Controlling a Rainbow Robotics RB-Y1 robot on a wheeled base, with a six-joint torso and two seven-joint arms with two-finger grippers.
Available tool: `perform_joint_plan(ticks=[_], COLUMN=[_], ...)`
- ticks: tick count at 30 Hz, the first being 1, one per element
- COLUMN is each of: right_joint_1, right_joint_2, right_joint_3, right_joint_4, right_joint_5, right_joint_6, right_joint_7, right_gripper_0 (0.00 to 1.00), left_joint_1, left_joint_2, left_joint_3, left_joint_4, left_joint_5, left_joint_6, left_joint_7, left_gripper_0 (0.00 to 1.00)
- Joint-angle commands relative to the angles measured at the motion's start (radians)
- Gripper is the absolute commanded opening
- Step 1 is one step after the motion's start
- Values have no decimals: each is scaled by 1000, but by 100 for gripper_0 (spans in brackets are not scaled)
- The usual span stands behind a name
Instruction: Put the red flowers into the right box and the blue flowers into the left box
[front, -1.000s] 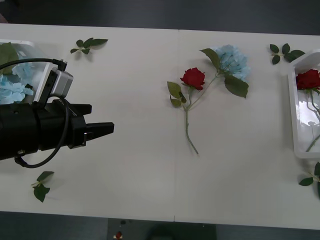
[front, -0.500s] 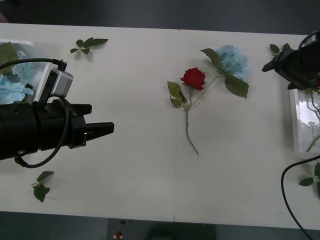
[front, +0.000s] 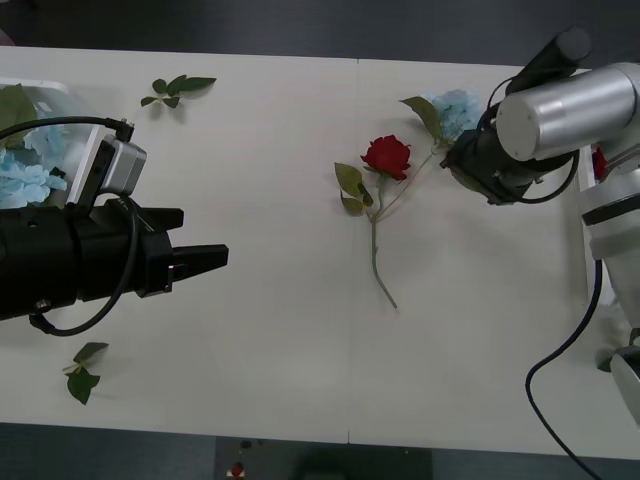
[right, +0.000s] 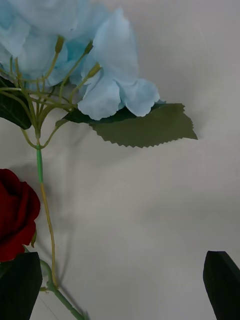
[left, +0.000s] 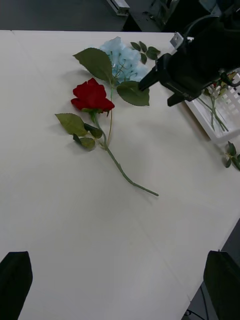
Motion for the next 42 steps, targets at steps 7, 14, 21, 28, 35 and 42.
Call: perform_joint_plan(ticks=[7, 14, 21, 28, 35, 42], right_joint_1=[-121, -163, -186, -232, -250, -252], right_joint_2=[53, 84, 106, 133, 150, 158], right_joint_3=[91, 99, 102, 102, 102, 125], right_joint_4=[96, 221, 343, 472, 511, 511], right_joint_5=[82, 108, 145, 185, 200, 199], right_joint_6=[-41, -155, -278, -337, -350, -351], right_joint_7=[-91, -76, -68, -64, -64, -59], right_gripper_0=[93, 94, 94, 94, 93, 94], left_joint_1=[-28, -28, -28, -28, -28, -28], left_joint_2=[18, 18, 18, 18, 18, 18], left_joint_3=[13, 13, 13, 13, 13, 13], left_joint_4=[-11, -11, -11, -11, -11, -11], left_joint_5=[-2, -2, -2, -2, -2, -2], left_joint_6=[-12, -12, -12, -12, -12, -12], left_joint_7=[-26, -26, -26, -26, -26, -26], left_gripper_0=[100, 100, 100, 100, 100, 100])
